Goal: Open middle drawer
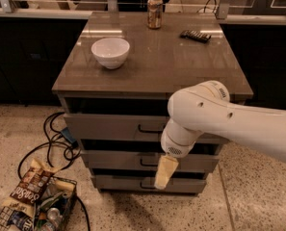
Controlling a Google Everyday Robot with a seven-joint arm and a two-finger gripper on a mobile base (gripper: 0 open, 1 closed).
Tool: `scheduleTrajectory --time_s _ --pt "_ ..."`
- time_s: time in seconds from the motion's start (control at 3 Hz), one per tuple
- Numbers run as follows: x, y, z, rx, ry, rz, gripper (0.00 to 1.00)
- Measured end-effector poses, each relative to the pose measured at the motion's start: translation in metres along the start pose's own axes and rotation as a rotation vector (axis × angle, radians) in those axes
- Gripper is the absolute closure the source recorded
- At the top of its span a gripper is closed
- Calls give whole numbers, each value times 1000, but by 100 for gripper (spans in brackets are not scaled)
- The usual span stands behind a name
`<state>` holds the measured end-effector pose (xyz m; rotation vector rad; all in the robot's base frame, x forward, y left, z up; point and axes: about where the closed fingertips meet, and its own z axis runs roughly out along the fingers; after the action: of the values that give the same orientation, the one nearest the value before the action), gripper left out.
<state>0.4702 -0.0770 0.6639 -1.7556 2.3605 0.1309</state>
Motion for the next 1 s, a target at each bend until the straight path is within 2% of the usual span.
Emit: scheduleTrajectory --time_s 0.67,1.0 --pt "-15 30 81 -116 14 -16 0" --pt "-39 34 119 -152 -6 -76 0"
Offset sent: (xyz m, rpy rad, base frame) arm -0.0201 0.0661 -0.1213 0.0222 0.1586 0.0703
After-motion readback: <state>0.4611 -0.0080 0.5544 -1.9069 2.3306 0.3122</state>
